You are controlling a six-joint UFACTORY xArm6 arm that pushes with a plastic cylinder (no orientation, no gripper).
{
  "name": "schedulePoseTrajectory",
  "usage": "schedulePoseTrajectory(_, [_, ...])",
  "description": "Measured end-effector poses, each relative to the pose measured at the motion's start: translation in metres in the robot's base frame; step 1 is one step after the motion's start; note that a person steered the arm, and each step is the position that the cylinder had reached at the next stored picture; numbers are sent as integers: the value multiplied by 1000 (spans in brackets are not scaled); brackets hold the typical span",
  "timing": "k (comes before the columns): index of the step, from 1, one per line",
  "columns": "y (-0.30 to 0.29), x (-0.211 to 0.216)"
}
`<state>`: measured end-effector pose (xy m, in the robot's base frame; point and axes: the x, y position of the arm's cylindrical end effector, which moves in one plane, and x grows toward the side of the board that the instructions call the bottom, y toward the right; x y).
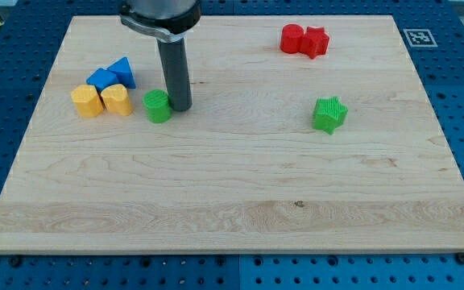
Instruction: Move the green star towards the group of blocks
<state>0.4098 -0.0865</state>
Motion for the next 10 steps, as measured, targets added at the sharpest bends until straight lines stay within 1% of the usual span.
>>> schedulePoseTrajectory(1, [-17, 0])
schedulePoseTrajectory(2, [-3, 4])
schedulePoseTrajectory(3, [55, 40])
schedulePoseTrajectory(4, [137, 85])
schedulePoseTrajectory(5, [244, 96])
schedulePoseTrajectory(6, [338, 76])
schedulePoseTrajectory(7, [349, 69])
schedulePoseTrajectory(8, [338, 52])
schedulePoseTrajectory(10, [273, 47])
